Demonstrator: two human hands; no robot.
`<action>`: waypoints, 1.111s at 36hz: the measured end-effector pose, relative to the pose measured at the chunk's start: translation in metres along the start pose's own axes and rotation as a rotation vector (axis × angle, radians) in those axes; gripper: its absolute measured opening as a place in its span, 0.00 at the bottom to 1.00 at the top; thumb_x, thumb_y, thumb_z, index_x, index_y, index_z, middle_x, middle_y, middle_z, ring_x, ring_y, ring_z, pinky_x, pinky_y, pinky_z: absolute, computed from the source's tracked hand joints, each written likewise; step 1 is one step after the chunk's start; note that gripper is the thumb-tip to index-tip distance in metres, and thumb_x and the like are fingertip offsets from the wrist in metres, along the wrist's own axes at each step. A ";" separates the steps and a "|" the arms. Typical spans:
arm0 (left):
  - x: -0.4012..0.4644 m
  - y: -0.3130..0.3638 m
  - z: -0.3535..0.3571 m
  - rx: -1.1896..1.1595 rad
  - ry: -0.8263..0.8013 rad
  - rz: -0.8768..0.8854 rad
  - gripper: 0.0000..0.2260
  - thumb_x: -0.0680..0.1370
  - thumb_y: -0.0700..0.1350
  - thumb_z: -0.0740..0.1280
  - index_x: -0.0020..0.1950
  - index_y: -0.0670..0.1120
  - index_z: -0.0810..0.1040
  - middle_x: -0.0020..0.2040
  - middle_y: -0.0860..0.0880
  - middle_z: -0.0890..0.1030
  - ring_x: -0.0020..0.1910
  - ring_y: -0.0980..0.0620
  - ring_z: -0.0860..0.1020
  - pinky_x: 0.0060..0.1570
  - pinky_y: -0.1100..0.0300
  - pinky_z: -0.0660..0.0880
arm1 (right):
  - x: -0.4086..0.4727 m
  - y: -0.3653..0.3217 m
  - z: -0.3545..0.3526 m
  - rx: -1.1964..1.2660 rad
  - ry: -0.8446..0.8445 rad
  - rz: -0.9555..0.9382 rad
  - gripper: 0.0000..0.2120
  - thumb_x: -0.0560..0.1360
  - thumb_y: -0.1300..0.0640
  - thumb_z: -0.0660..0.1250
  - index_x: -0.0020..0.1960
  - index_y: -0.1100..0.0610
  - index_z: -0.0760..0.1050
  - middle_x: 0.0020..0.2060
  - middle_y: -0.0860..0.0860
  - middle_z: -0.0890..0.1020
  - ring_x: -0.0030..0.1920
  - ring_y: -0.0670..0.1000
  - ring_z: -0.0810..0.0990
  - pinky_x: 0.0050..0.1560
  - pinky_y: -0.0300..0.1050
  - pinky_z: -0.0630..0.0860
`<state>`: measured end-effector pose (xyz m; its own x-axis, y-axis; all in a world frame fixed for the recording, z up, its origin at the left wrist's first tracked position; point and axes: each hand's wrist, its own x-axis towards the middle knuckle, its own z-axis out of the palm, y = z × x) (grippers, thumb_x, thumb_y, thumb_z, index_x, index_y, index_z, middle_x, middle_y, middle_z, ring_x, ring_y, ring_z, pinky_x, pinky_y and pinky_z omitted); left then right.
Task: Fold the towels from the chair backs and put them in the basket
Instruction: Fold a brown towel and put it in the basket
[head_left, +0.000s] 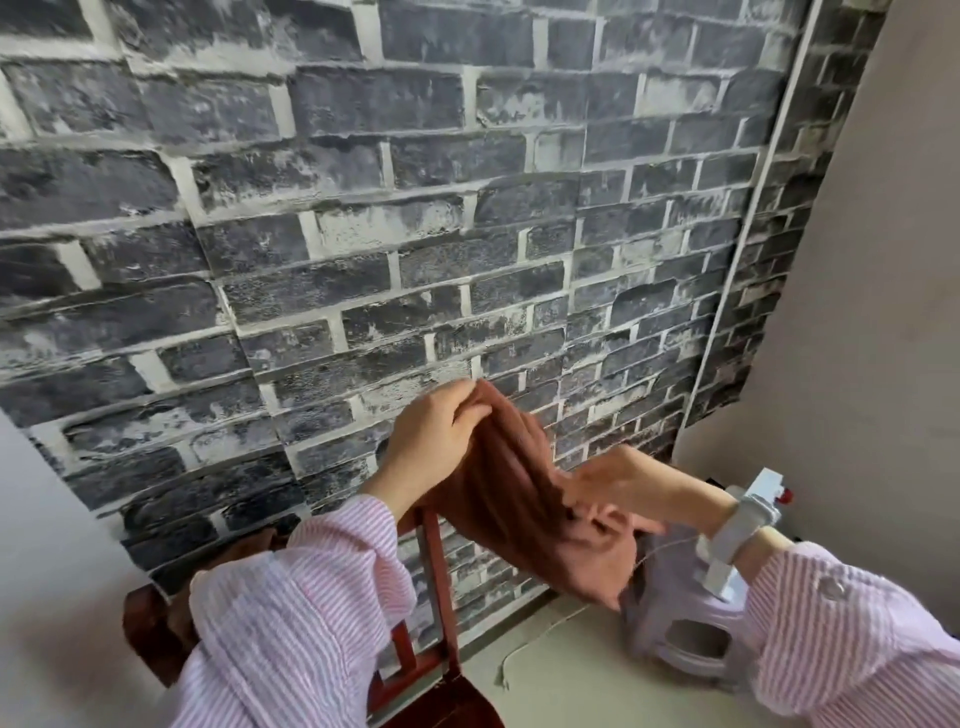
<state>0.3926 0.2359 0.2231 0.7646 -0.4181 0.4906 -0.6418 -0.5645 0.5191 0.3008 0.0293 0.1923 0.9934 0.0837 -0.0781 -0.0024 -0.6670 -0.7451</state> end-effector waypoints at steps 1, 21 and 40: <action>-0.001 0.002 0.001 -0.010 -0.051 0.045 0.08 0.77 0.44 0.64 0.50 0.40 0.77 0.42 0.46 0.79 0.43 0.46 0.77 0.42 0.57 0.69 | 0.001 0.007 0.000 -0.025 -0.042 0.019 0.05 0.75 0.58 0.66 0.42 0.56 0.80 0.31 0.44 0.81 0.31 0.38 0.78 0.37 0.34 0.76; -0.022 -0.001 -0.009 -0.207 -0.029 -0.020 0.12 0.78 0.36 0.59 0.57 0.44 0.78 0.50 0.53 0.79 0.49 0.57 0.76 0.49 0.76 0.69 | 0.029 0.030 0.071 0.781 0.176 0.321 0.05 0.76 0.60 0.64 0.47 0.61 0.76 0.42 0.55 0.80 0.42 0.50 0.78 0.46 0.47 0.76; -0.049 -0.033 0.023 0.023 -0.058 -0.185 0.16 0.78 0.47 0.63 0.64 0.43 0.74 0.54 0.43 0.81 0.46 0.47 0.80 0.49 0.57 0.73 | 0.028 0.011 -0.034 0.542 0.755 0.099 0.01 0.72 0.64 0.65 0.42 0.62 0.75 0.29 0.52 0.72 0.27 0.44 0.69 0.23 0.32 0.65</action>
<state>0.3780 0.2587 0.1657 0.8719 -0.3456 0.3469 -0.4891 -0.6514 0.5800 0.3328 -0.0010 0.2049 0.7965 -0.5852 0.1519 0.0452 -0.1930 -0.9802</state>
